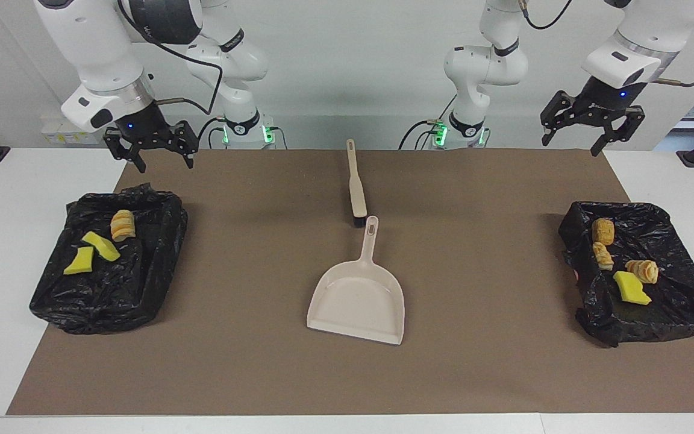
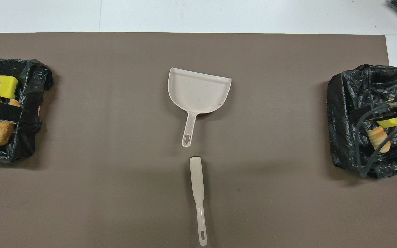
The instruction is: Sweep and dump trash in bin
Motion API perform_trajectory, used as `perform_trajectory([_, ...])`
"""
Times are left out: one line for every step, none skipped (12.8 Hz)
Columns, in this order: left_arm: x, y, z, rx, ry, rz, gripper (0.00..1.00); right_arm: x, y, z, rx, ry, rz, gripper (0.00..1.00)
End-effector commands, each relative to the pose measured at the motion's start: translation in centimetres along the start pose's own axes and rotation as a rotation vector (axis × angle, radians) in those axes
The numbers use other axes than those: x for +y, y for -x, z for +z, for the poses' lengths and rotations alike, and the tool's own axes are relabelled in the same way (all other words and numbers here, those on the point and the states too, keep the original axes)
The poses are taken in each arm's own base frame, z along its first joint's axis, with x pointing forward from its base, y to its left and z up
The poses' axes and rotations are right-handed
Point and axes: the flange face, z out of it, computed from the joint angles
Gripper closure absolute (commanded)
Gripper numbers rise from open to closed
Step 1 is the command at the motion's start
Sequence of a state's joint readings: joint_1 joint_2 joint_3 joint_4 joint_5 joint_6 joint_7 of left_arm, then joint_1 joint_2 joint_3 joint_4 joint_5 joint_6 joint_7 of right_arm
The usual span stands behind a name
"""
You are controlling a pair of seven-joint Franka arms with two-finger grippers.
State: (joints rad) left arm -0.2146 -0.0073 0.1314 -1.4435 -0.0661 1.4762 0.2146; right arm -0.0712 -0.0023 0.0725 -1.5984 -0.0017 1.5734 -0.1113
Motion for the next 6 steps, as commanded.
perform_trajectory([-0.18,1.12,0.08,-0.021,0.005,0.007,0.00,0.02,-0.05,-0.30,0.015,0.005,0.014,0.00])
perform_trajectory([-0.24,1.51,0.23,-0.020,0.001,0.007,0.00,0.10,-0.03,-0.28,0.013,0.004,0.016,0.00])
perform_trajectory([-0.42,1.61,0.36,-0.028,-0.021,0.007,0.00,0.10,-0.04,-0.30,0.015,0.005,0.016,0.00])
perform_trajectory([-0.40,1.60,0.44,-0.031,-0.025,0.008,0.00,0.02,-0.04,-0.28,0.013,0.004,0.014,0.00])
perform_trajectory([-0.40,1.59,0.35,-0.028,-0.026,0.000,0.00,0.10,-0.03,-0.28,0.013,0.004,0.016,0.00])
perform_trajectory([-0.40,1.60,0.51,-0.032,-0.025,-0.005,0.00,0.02,-0.05,-0.30,0.015,0.005,0.014,0.00])
